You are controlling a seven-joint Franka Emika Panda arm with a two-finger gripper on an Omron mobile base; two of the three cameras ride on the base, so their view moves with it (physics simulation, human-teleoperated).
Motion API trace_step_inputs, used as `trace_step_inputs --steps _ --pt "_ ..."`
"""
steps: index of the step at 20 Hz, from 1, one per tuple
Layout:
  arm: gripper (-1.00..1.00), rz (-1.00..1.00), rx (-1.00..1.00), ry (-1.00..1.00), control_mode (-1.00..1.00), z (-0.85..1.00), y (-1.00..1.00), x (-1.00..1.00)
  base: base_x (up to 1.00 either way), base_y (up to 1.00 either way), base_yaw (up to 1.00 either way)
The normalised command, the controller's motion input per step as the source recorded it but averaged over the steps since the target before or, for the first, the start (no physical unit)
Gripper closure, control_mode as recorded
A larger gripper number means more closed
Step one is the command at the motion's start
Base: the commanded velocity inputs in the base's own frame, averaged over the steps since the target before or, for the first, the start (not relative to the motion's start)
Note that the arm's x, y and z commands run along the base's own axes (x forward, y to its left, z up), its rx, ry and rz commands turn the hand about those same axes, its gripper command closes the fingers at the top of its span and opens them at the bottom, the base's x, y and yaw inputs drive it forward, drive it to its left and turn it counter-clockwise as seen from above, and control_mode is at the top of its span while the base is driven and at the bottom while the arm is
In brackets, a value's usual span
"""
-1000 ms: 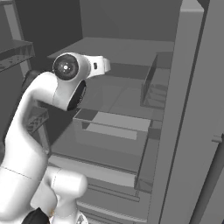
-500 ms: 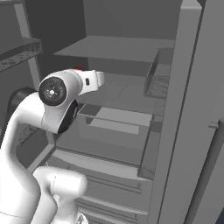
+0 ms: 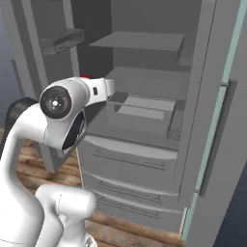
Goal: Retrieve the mango and peach from the fridge and place them into the bowl on the dining table.
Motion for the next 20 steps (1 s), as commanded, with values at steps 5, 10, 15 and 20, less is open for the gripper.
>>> trace_step_inputs --steps 5,10,15,20 --pt "1.0 0.0 0.0 0.0 1.0 0.0 0.0 0.0 -0.9 0.0 0.2" --pt "1.0 0.0 0.0 0.0 1.0 0.0 0.0 0.0 -0.79 0.04 0.38" --pt "1.0 0.0 0.0 0.0 1.0 0.0 0.0 0.0 -0.51 0.31 0.46" --pt "1.0 0.0 0.0 0.0 1.0 0.0 0.0 0.0 -0.21 0.4 0.58"
